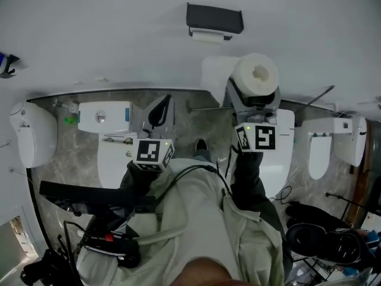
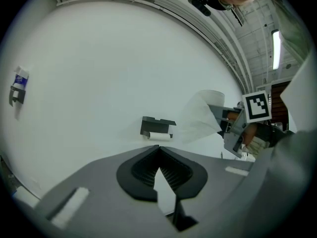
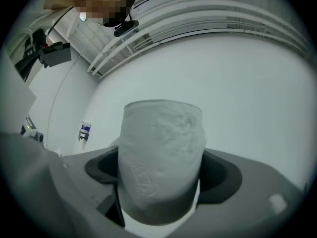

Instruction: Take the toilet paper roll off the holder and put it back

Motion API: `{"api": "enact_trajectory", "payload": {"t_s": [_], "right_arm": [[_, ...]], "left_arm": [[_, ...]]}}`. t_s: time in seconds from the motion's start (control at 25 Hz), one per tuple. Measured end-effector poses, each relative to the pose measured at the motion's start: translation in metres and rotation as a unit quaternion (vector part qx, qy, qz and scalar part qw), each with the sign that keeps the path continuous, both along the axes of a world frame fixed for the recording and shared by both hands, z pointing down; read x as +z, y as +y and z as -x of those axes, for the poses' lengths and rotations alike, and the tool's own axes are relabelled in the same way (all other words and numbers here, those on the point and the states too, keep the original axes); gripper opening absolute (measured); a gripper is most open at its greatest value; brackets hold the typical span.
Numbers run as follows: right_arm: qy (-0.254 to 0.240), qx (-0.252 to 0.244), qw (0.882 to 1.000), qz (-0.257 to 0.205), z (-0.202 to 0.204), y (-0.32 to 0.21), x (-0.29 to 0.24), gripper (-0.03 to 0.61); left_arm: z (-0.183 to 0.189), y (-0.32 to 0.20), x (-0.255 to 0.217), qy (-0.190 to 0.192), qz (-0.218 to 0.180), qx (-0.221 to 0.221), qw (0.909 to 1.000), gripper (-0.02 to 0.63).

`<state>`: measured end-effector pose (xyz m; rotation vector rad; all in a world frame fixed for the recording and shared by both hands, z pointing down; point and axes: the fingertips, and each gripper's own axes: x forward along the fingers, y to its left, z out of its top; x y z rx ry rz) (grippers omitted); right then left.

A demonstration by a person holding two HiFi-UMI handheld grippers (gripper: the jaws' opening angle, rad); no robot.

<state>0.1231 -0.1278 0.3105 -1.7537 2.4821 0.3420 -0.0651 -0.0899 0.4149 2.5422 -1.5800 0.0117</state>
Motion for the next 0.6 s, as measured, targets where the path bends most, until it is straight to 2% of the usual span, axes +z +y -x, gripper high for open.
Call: {"api": "enact_trajectory", "payload": {"t_s": [0.16,0.32,0.48,0.6], "right_arm": [[0.016,0.008,0.999,-0.034,-0.002,-0.033,-0.035,0.446],[0.012,0.010,0.998,-0.054,-0.005,-0.077,-0.062,0.446],[0.015,0.018,0.999,-0.047,-0.002,-0.120,-0.078,0.446],[0.034,0.019,0.999,-0.038,0.006,-0.161,-0.074,0.446]], "left_arm": [[0.005,0.005,-0.005,0.000,-0.004,-0.005,1.0000,0.006],[0.008,0.005,-0.003,-0.002,-0.004,-0.015,0.9999,0.006],[0.015,0.007,-0.005,-0.003,-0.006,-0.028,0.9996,0.006],[0.023,-0.001,-0.004,-0.005,-0.004,-0.045,0.9990,0.006]]}}
